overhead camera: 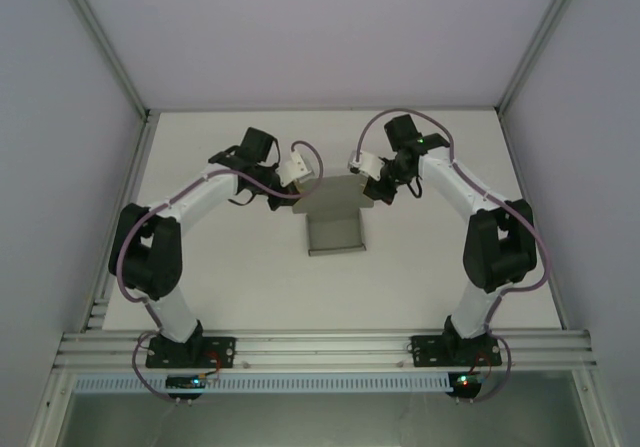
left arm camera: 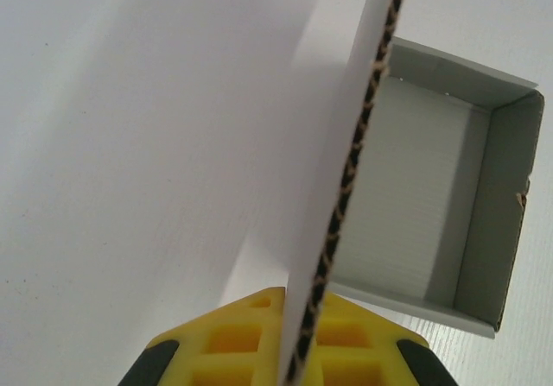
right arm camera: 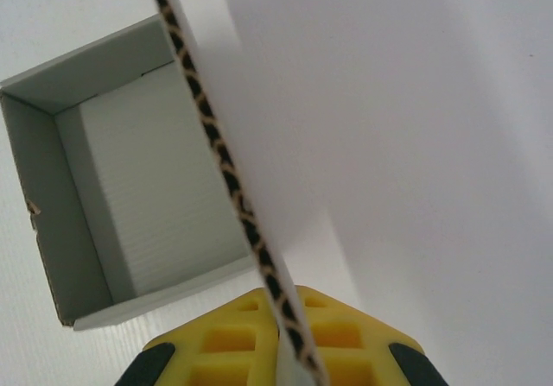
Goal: Assemble paper box
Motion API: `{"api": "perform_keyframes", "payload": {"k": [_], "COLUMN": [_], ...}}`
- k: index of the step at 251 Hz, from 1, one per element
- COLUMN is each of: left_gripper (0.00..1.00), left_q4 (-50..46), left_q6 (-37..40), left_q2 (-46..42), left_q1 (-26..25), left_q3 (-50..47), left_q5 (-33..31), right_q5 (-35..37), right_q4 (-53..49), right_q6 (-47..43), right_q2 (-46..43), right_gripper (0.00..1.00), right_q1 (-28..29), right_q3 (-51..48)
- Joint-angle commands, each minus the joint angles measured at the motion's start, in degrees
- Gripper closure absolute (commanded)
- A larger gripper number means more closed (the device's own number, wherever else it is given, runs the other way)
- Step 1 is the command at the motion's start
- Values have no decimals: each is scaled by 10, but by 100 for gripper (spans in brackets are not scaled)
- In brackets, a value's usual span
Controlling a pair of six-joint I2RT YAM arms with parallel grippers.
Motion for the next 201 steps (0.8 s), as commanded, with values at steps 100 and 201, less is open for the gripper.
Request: {"api": "perform_keyframes", "payload": {"k": [100,201], "left_gripper": [100,100], "left_q4": [63,146], "left_q6": [-414,-640], "left_q2": [67,87], "left_q1": [-39,-76], "left_q3": [140,117], "left_q5": [-274,-336], "right_q5": [222,295], "right_q4": [161,273], "right_q6": [479,756], "right_q2": [-7,46], "right_gripper": [97,95], "right_q1": [66,109], "right_q3": [-5,23]}}
